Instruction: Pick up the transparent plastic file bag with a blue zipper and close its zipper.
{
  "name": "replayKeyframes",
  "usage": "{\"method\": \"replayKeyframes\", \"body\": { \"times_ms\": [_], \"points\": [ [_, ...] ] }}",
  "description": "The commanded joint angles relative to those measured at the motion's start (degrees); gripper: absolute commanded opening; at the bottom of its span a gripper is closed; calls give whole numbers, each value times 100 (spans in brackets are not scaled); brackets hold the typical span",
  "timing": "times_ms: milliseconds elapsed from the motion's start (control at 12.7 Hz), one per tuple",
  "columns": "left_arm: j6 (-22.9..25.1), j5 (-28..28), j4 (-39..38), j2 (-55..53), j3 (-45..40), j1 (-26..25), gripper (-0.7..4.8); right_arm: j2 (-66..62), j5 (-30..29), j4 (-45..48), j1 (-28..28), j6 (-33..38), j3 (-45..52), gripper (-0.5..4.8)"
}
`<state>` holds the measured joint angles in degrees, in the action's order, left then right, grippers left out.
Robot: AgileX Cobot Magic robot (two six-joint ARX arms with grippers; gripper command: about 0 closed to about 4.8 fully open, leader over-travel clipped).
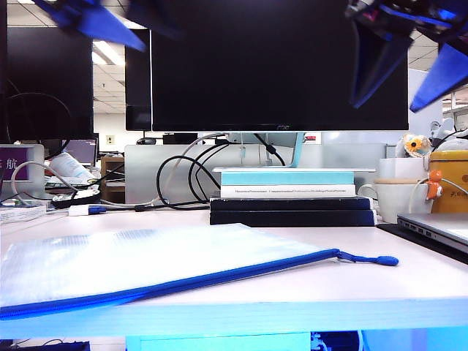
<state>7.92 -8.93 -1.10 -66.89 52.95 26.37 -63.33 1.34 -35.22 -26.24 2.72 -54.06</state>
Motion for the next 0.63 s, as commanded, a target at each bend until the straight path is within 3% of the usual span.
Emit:
{"method": "replayKeyframes", "body": {
  "times_ms": [79,157,236,393,550,628],
  "points": [
    [24,24,-1322,1346,-142,-750,330,168,11,42,-15,37,-22,479],
    [125,319,-1405,1794,-343,-835,310,391,9,234,-15,122,-4,479],
    [363,859,-1429,2465,-741,-839,254,750,24,503,-15,203,48,479],
    [367,1268,-1434,3635,-1552,-841,238,1486,463,761,-15,199,260,479],
    [256,1821,-1434,5058,-2361,-841,204,2927,807,1779,-15,199,1318,479],
    [236,1818,-1427,5589,-2549,-841,204,3665,944,2310,-13,190,1947,479]
  ]
}}
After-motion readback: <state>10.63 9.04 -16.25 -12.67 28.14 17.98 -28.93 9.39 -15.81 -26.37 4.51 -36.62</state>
